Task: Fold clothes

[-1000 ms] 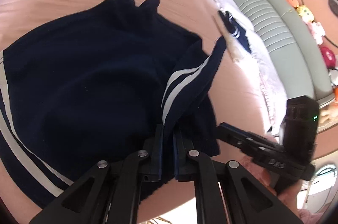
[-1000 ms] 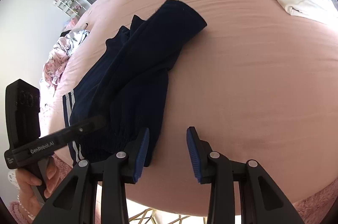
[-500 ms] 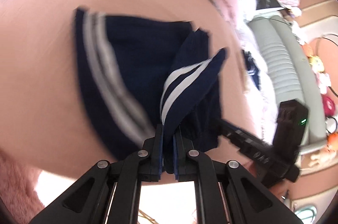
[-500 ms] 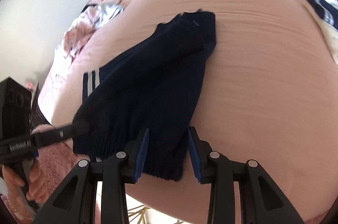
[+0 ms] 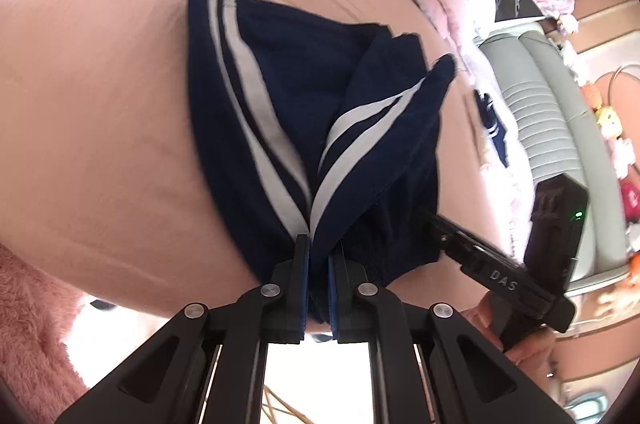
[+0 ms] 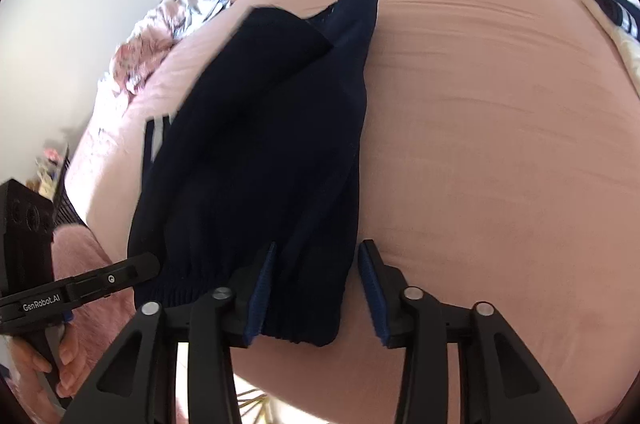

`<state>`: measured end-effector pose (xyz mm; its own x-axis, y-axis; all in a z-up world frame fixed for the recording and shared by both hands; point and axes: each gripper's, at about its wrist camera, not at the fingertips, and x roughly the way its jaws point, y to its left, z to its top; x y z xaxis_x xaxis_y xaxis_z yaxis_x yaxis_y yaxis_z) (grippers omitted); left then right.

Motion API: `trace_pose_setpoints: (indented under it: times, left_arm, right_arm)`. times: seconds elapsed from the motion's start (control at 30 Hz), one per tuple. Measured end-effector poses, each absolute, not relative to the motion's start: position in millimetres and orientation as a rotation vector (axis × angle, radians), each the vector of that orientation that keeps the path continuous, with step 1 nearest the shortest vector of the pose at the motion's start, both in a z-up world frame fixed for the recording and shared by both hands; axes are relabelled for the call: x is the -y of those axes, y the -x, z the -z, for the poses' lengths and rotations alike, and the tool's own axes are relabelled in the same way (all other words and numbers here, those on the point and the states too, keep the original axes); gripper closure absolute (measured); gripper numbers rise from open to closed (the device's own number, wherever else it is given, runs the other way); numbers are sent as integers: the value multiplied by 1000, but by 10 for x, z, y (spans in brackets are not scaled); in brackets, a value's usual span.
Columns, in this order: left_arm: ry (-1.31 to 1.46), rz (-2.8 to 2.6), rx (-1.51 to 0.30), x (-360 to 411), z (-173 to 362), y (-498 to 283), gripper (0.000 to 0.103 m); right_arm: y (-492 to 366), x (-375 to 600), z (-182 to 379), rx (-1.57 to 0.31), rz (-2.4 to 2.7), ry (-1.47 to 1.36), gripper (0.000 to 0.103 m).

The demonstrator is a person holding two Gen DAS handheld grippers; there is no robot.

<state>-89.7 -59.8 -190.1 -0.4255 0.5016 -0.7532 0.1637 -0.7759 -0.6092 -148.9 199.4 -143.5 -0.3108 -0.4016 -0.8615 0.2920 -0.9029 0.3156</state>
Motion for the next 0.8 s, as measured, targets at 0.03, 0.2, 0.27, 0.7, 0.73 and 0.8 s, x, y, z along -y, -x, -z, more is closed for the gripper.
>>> trace_pose_setpoints:
  times: [0.03,0.2,0.27,0.7,0.73,0.8]
  left_arm:
    - [1543,-2300,941,611,1896,905,95]
    - [1525,-2384,908,685,1734,860,90]
    - [1487,-2466,908,779,1605,777,81]
    - [1590,-2431,799,682,1760,862,82]
    - [1589,-2428,804,721,1748,863,82]
    - [1589,-2418,795,733,1739,878,82]
  right_arm:
    - [1479,-1991,1429,132,2246,-1509,59]
    - [1459,-2058,1305,195,2249,-1486,59]
    - [1442,-2137,1256,258,2268,-1457,59]
    - [1587,-1887,1434,213,2147,-1521,82]
    - [1559,-1887,1433,215,2154,-1514,86]
    - [1512,-1940,1437,271,2156,-1524,89]
